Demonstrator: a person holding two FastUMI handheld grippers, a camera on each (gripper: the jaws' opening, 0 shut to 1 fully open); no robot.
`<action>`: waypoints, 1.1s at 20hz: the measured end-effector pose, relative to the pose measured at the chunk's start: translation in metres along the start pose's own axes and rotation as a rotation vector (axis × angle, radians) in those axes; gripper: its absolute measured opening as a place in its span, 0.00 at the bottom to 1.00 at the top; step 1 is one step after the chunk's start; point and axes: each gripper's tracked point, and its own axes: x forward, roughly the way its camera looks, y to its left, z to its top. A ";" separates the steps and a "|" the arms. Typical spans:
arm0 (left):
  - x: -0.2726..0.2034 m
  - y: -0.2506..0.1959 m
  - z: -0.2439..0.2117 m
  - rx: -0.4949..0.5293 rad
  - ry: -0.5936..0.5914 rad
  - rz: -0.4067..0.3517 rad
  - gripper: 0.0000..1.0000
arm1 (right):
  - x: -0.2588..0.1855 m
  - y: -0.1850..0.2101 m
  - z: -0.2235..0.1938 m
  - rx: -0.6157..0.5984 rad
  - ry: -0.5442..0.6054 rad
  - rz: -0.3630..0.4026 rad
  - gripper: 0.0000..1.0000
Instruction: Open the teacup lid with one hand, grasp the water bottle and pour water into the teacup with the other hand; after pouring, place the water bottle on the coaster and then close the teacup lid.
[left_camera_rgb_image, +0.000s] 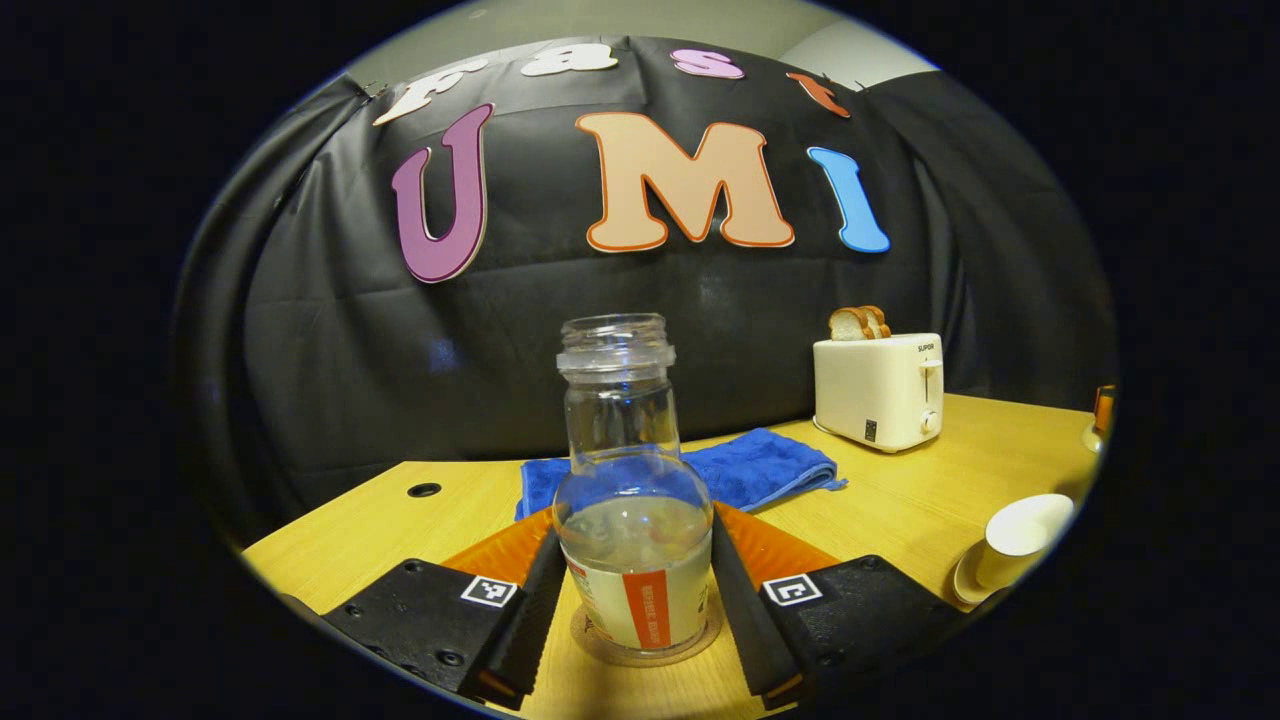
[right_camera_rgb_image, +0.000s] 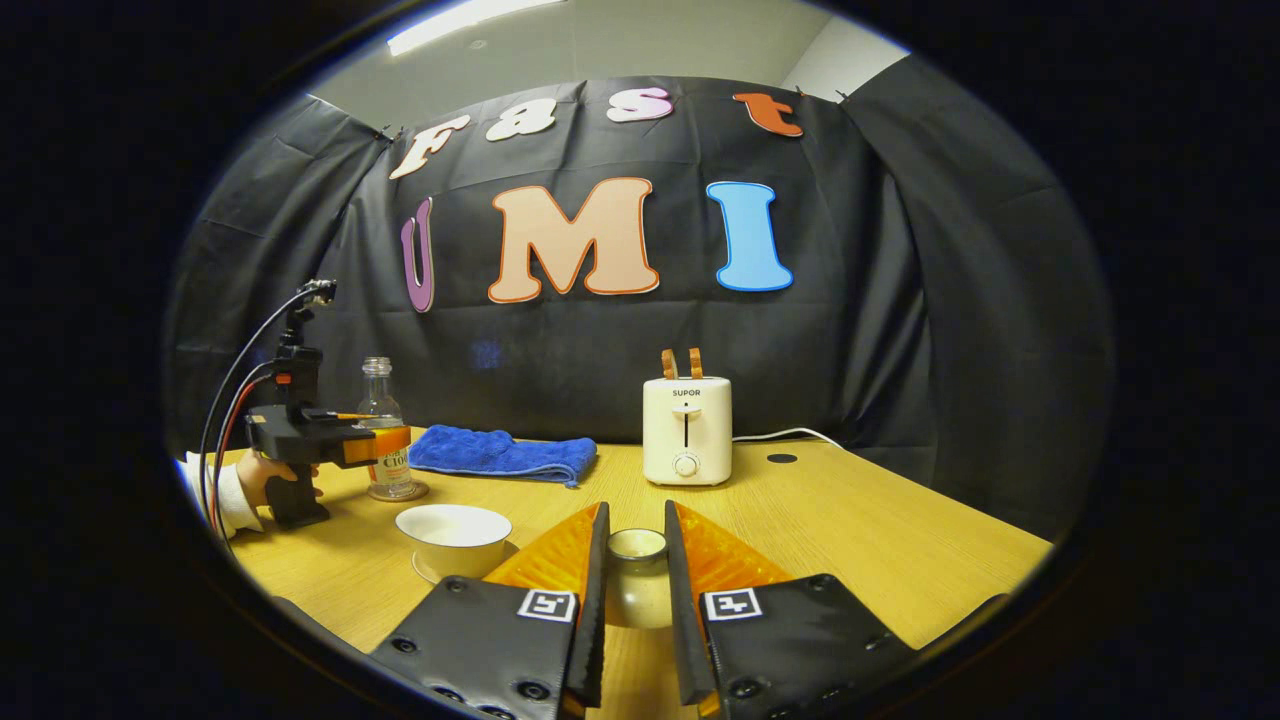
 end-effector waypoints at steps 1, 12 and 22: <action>0.003 -0.002 0.001 -0.004 -0.003 -0.003 0.75 | 0.000 0.000 0.000 0.000 0.001 0.000 0.32; -0.041 0.018 0.001 -0.028 -0.029 0.038 0.97 | 0.002 0.010 0.000 0.002 0.002 0.035 0.32; -0.094 0.052 -0.002 -0.104 -0.053 0.122 0.96 | 0.038 0.089 -0.005 0.007 0.014 0.220 0.32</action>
